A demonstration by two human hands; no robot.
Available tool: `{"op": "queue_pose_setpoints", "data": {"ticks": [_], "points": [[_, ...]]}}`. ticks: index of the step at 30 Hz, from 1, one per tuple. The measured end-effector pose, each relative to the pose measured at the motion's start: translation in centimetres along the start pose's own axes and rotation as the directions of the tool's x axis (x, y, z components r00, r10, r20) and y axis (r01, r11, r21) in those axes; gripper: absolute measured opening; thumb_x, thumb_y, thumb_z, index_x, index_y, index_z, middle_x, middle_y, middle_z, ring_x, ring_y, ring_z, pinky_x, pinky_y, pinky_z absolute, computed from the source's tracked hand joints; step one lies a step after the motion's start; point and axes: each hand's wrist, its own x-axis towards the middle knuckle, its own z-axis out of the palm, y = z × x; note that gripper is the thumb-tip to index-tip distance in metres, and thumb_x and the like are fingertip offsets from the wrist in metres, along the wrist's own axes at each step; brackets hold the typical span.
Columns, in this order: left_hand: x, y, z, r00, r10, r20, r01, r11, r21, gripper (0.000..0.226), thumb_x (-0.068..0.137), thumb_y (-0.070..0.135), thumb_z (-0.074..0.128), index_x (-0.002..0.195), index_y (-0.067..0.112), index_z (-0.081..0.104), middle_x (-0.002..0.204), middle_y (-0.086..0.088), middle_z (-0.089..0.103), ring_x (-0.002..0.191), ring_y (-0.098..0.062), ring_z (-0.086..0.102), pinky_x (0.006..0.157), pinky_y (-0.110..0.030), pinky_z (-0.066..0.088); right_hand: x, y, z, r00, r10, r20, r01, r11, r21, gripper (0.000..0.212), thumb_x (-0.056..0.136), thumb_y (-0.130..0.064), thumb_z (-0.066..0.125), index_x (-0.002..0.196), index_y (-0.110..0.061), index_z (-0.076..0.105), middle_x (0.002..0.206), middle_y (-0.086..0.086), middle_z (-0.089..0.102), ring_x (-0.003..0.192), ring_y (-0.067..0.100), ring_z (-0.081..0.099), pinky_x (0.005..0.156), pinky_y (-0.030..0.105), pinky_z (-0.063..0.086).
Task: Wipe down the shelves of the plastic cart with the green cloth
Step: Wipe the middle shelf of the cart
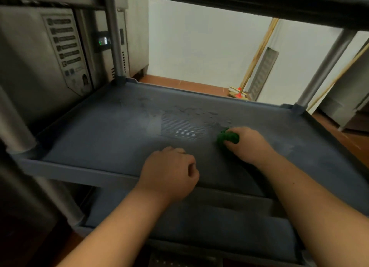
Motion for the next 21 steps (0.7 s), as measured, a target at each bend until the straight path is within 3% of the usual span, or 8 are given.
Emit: {"op": "queue_pose_setpoints", "data": {"ticks": [8,13,21], "points": [[-1.4,-4.8,-1.0,0.998,-0.037,-0.059,0.038,0.999,0.017,0.055,0.078,0.050,0.023,0.097,0.029,0.070,0.096,0.008,0.065,0.094,-0.015,0.056,0.080,-0.034,0.048,1.0,-6.3,2.2,0.999,-0.040,0.011,0.040,0.999,-0.037,0.035,0.090,-0.038,0.063,0.124,-0.030,0.064,0.119,0.008,0.064,0.103,0.030,0.063,0.088,0.038,0.053],[-2.1,-7.5,-2.1,0.996,-0.059,-0.062,0.060,0.998,0.014,0.058,0.077,0.050,0.021,0.095,0.028,0.071,0.096,0.007,0.066,0.093,-0.016,0.057,0.078,-0.034,0.049,2.0,-11.6,4.0,0.992,-0.126,0.018,0.126,0.992,-0.018,0.030,0.089,-0.038,0.062,0.117,-0.029,0.067,0.110,0.006,0.066,0.093,0.027,0.064,0.084,0.038,0.054],[-2.9,-9.3,-1.8,0.994,-0.063,-0.089,0.060,0.998,-0.028,0.043,0.076,0.042,0.035,0.088,0.025,0.073,0.091,0.005,0.068,0.086,-0.020,0.060,0.073,-0.037,0.050,4.1,-21.3,6.8,0.957,-0.288,0.035,0.288,0.958,0.000,0.028,0.089,-0.036,0.063,0.112,-0.020,0.067,0.105,0.008,0.068,0.095,0.030,0.065,0.086,0.040,0.053]]}}
